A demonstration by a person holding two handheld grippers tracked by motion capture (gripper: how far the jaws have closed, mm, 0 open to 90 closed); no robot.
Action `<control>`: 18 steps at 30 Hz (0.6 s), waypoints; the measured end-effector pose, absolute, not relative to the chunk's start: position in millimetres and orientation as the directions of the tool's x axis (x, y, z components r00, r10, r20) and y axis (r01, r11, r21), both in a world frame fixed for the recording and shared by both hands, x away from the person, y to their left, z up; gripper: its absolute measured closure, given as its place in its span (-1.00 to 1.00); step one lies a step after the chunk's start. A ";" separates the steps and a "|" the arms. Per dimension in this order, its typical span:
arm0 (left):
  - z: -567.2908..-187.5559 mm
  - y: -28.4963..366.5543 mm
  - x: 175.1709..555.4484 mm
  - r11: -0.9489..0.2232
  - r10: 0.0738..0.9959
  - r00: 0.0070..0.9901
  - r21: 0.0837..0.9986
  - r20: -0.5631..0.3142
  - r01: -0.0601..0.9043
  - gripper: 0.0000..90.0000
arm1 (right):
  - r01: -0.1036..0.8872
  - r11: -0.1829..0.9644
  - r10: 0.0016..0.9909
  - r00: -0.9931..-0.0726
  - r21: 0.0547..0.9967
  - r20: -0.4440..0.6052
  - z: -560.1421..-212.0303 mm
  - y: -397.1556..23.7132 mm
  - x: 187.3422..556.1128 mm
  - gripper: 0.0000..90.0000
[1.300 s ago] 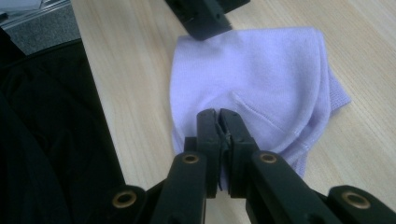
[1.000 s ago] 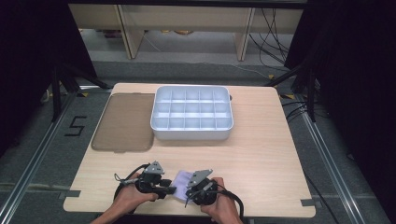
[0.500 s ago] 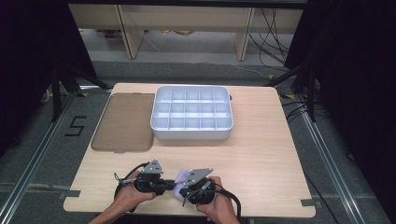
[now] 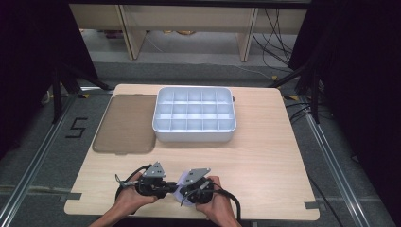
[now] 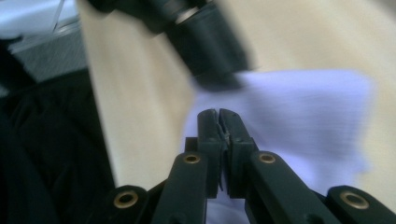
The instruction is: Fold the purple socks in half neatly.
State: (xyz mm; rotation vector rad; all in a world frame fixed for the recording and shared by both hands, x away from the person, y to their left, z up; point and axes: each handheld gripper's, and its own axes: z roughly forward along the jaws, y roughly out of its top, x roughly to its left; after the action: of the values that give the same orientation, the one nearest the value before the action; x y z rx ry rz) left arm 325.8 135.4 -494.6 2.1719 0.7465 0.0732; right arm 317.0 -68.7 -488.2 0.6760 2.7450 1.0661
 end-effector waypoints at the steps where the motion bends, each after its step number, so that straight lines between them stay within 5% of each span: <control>1: -494.2 134.9 325.4 -0.487 0.522 0.830 0.731 -0.196 0.479 0.85 | 0.363 0.652 0.447 -0.893 0.666 0.048 -488.2 -68.7 317.0 0.95; 18: -493.0 133.2 324.6 -0.493 0.520 0.835 0.736 -0.178 0.464 0.85 | 0.382 0.652 0.514 -0.858 0.655 -0.012 -490.1 -80.7 337.1 0.96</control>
State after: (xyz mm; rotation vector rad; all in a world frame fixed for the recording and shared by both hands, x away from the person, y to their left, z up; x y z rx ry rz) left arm 324.6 133.2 -493.0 2.1686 0.7162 0.0855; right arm 337.1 -80.7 -490.1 0.7330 2.6735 0.9924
